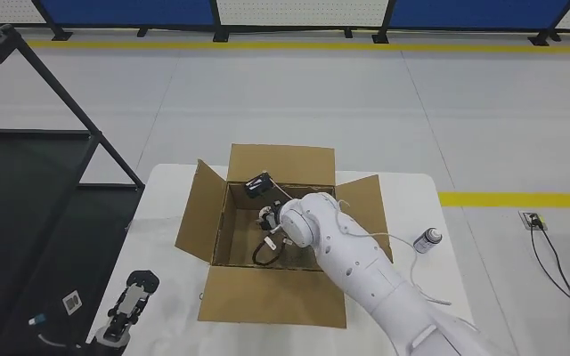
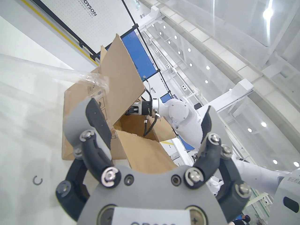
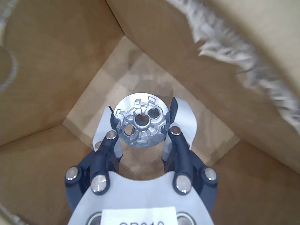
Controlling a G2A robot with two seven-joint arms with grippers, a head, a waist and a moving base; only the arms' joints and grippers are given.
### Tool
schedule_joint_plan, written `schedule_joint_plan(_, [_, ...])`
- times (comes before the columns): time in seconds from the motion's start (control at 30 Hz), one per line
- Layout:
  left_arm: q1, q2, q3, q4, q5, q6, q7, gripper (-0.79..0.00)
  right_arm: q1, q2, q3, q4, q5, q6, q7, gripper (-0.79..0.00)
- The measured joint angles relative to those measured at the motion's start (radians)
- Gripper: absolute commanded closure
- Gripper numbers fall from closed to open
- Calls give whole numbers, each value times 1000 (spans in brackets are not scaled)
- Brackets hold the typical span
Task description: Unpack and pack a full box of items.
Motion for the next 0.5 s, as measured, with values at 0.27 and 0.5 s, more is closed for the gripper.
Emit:
schedule_joint_plan(0.27, [-29, -1, 26, -5, 13, 16, -28, -785, -253, 118, 205, -566, -182, 2, 208, 0])
schedule_joint_plan(0.5, [-53, -1, 56, -3, 26, 29, -48, -785, -510, 176, 385, -1044, -345, 7, 249, 0])
